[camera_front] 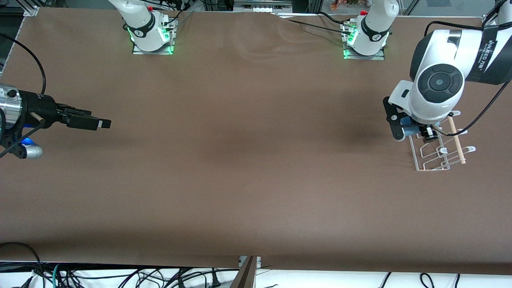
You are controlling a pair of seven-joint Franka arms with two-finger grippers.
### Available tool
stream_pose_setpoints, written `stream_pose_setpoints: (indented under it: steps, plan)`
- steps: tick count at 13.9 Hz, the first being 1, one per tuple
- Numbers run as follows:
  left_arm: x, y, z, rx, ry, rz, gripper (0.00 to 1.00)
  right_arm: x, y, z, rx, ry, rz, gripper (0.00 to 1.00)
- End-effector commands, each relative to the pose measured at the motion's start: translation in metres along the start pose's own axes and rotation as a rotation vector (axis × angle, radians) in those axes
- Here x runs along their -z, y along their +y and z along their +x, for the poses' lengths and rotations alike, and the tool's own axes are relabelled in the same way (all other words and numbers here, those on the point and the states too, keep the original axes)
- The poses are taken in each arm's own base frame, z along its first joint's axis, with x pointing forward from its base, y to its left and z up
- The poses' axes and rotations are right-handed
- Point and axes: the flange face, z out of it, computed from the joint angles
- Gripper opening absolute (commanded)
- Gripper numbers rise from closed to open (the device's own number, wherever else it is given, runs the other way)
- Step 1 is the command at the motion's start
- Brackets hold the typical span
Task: Transfer cup to left arm and place on rack
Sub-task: 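Carry the cup with the left gripper onto a rack peg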
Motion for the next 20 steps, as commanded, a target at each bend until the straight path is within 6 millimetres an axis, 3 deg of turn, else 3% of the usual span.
stream_pose_setpoints:
  steps: [1,4,6,9,12,15,20]
  plan:
    - [-0.023,-0.007,0.000,0.127,-0.186,-0.008,0.06,0.003,0.006,-0.023,0.091,0.080,-0.067,0.99]
    - [-0.070,-0.020,-0.003,0.269,-0.342,-0.006,0.08,-0.015,0.019,-0.056,0.164,0.183,-0.146,0.99]
    - [-0.100,-0.027,-0.006,0.369,-0.417,0.005,0.08,-0.028,0.027,-0.067,0.211,0.209,-0.206,0.99]
    - [-0.150,-0.018,0.001,0.376,-0.612,0.024,0.07,-0.045,0.038,-0.079,0.268,0.255,-0.314,0.99]
    - [-0.173,-0.001,0.004,0.378,-0.685,0.061,0.07,-0.054,0.042,-0.082,0.305,0.288,-0.345,0.99]
    - [-0.185,0.016,0.004,0.355,-0.719,0.064,0.07,-0.042,0.052,-0.084,0.415,0.280,-0.366,0.98]
    - [-0.199,0.033,-0.003,0.330,-0.770,0.082,0.07,-0.028,0.051,-0.081,0.417,0.268,-0.363,0.98]
